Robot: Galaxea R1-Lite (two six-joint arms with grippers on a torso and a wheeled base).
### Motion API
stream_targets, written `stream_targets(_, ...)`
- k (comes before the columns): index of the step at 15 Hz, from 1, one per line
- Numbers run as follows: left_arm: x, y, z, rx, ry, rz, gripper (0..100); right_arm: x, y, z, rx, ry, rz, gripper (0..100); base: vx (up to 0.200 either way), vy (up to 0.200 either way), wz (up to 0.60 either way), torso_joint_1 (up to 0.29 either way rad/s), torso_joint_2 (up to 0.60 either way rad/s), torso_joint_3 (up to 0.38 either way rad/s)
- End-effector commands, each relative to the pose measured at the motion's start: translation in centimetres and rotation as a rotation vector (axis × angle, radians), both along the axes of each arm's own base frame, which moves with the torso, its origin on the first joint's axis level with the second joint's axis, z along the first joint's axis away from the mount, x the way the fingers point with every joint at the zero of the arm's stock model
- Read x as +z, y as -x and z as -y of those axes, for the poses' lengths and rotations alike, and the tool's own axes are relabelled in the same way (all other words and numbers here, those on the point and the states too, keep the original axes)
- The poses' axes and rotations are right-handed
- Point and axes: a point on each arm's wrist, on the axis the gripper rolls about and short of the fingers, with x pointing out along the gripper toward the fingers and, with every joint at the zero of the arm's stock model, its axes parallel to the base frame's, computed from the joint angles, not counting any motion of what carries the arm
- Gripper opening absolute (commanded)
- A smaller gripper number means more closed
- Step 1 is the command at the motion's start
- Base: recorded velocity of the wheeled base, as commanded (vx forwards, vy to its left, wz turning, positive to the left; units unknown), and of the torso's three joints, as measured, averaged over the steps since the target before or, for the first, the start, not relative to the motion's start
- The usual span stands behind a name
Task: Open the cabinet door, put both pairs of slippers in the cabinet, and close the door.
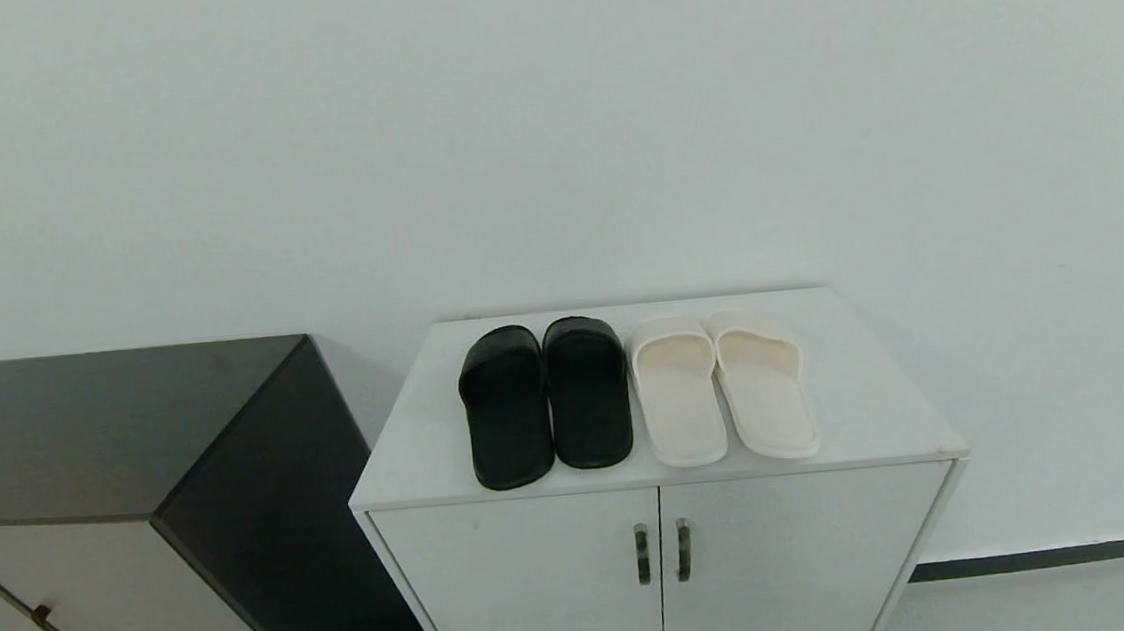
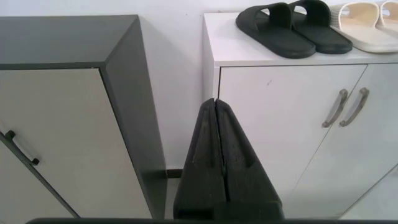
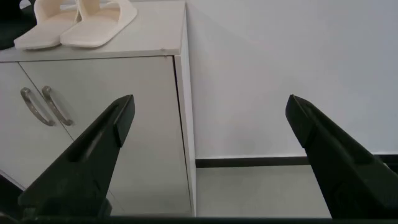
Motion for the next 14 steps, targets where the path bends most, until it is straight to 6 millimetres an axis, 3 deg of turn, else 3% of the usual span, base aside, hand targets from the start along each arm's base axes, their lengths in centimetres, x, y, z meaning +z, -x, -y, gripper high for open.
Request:
stream_targets(1,0.0,0.0,0.0,0.008,-0.005,0.000,0,0.0,0.0,0.0,0.000,-0.002,-0.001,100,0.000,0.000,0.00,0.000,0.00,0.000)
stream_targets(5,0.0,0.0,0.0,0.017,-0.010,0.000,0,0.0,0.0,0.0,-0.008,0.009,0.000,100,0.000,0.000,0.00,0.000,0.00,0.000)
stream_targets(6,0.0,0.0,0.0,0.014,-0.010,0.000,0,2.7,0.6,0.0,-0.010,-0.011,0.123,100,0.000,0.000,0.00,0.000,0.00,0.000)
stream_targets(7,0.0,0.0,0.0,0.014,-0.010,-0.001,0,7.8,0.9,0.1,-0.005,-0.082,0.181,100,0.000,0.000,0.00,0.000,0.00,0.000)
stream_targets(8,0.0,0.0,0.0,0.012,-0.008,0.000,0,8.3,-0.3,0.0,-0.001,-0.085,0.078,100,0.000,0.000,0.00,0.000,0.00,0.000)
stream_targets(11,0.0,0.0,0.0,0.019,-0.011,0.000,0,5.5,-3.1,-0.3,0.171,-0.003,-0.183,100,0.000,0.000,0.00,0.000,0.00,0.000)
stream_targets(14,0.0,0.0,0.0,0.015,-0.015,0.000,0,6.5,-5.2,-0.7,0.282,-0.031,-0.266,100,0.000,0.000,0.00,0.000,0.00,0.000)
